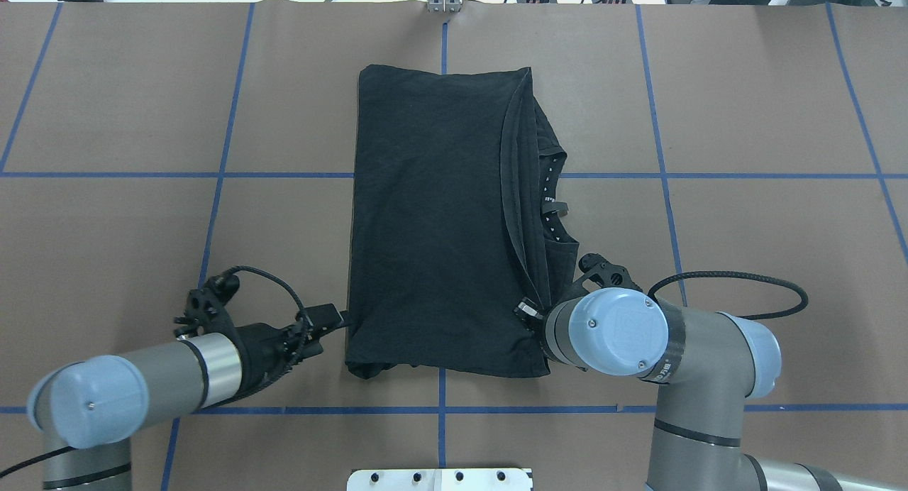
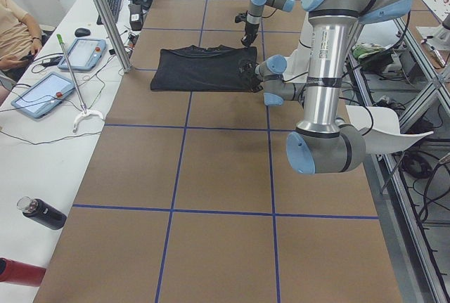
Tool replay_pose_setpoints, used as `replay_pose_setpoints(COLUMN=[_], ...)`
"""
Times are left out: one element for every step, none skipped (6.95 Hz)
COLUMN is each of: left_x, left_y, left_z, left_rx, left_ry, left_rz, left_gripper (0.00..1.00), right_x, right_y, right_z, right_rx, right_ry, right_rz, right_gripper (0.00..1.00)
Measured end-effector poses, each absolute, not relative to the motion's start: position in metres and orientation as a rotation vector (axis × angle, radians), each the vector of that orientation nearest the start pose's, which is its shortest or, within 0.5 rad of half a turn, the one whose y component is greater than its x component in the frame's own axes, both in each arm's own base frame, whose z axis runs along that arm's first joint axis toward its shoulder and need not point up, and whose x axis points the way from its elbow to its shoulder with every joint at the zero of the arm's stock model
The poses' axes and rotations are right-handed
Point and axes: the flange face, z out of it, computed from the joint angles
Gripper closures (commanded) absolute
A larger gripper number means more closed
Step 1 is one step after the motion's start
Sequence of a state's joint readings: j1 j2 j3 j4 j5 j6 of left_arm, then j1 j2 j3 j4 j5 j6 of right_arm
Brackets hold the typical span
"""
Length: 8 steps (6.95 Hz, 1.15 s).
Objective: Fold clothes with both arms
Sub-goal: 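Move the left gripper to the other lower corner and grasp it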
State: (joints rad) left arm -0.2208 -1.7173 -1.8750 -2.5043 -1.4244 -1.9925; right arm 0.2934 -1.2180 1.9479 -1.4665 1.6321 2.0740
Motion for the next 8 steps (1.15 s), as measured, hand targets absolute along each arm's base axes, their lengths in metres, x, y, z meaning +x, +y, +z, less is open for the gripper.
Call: replay_pose_setpoints(left_x=[0.506,0.515,0.518,0.520,0.522,0.524,0.526,0.527], left_y=[-0.260,-0.260,-0.259,-0.257,-0.254,-0.250,-0.246,-0.243], left_z=[0.334,0.338,0.340,0.342,0.343,0.344,0.344,0.343], left_rx=[-0.024,-0.025,-0.026,-0.029,-0.035,-0.043,-0.053,-0.063], left_ry=[1.403,1.393,1.386,1.380,1.371,1.367,1.366,1.368], left_rz=[-0.636,-0.636,-0.636,-0.634,-0.632,-0.630,-0.629,-0.633], left_gripper=[0.33,0.34,0.36,0.41,0.45,0.52,0.71,1.00], right_x=[-0.518,-0.518,-0.518,-0.518,-0.517,-0.517,-0.517,-0.517], right_y=[-0.289,-0.290,-0.290,-0.290,-0.290,-0.290,-0.289,-0.289], right_z=[0.293,0.293,0.292,0.291,0.290,0.289,0.288,0.288], right_rx=[-0.148,-0.148,-0.148,-0.148,-0.148,-0.148,-0.148,-0.148], right_ry=[-0.843,-0.843,-0.844,-0.846,-0.849,-0.852,-0.854,-0.854], right_rz=[0.723,0.724,0.724,0.724,0.723,0.723,0.722,0.722], right_gripper=[1.00,1.00,1.00,1.00,1.00,1.00,1.00,1.00])
